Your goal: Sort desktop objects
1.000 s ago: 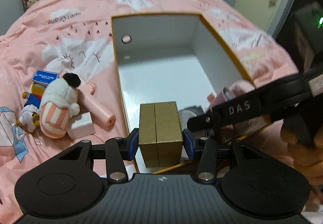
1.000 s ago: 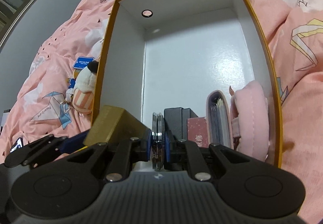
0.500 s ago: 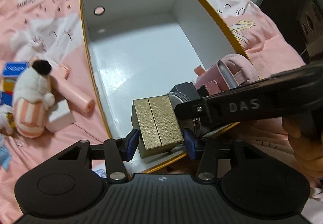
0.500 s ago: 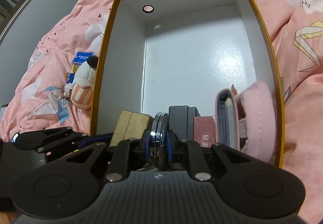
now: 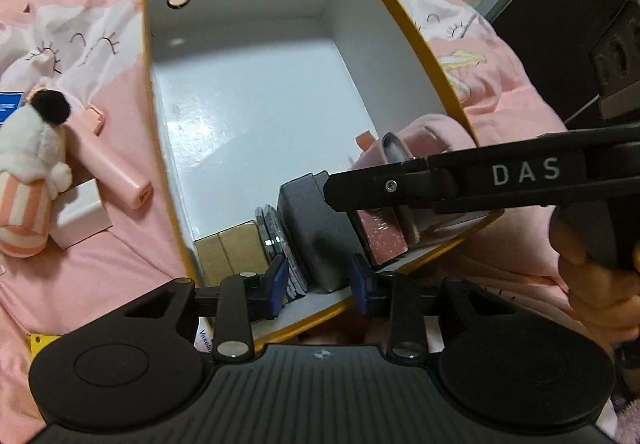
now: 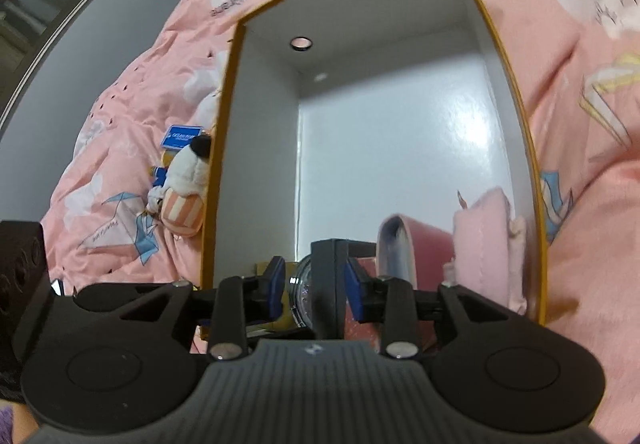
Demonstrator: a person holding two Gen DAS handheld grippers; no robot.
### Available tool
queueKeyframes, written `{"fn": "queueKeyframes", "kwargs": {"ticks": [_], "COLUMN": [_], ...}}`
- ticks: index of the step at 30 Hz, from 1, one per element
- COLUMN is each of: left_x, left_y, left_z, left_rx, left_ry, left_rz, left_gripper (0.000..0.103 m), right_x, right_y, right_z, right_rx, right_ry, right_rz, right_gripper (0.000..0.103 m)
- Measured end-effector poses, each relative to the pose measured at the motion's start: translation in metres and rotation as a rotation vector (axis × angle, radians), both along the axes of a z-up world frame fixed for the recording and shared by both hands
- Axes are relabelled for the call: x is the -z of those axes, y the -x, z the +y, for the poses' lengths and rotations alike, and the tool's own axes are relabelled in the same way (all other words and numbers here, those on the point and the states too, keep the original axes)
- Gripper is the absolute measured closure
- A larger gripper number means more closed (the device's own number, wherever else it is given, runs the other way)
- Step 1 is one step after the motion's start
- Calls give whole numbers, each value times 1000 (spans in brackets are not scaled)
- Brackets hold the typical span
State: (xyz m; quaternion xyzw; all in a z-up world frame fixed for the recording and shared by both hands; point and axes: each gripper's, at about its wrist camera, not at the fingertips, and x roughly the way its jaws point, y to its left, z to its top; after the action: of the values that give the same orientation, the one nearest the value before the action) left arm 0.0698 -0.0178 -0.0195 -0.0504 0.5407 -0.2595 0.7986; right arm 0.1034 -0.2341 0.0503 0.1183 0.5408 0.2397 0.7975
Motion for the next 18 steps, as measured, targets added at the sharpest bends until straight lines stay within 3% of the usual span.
{"fn": "queueKeyframes", "kwargs": {"ticks": [10, 14, 18], "left_x": [-35, -32, -25], "left_y": [28, 27, 28], "left_z": [61, 76, 86], "left_rx": [-138, -197, -219], "left_ry": [89, 95, 88], "left_rz": [-108, -89, -71], "left_gripper": [66, 66, 66], "right_x": [-11, -18, -18], "right_y": [-11, -10, -4], "right_z": [18, 28, 60], "right_rx": [-101, -151, -408], "right_ry": [49, 66, 136], "right_rz": [-64, -93, -174], "right_gripper": [67, 67, 62]}}
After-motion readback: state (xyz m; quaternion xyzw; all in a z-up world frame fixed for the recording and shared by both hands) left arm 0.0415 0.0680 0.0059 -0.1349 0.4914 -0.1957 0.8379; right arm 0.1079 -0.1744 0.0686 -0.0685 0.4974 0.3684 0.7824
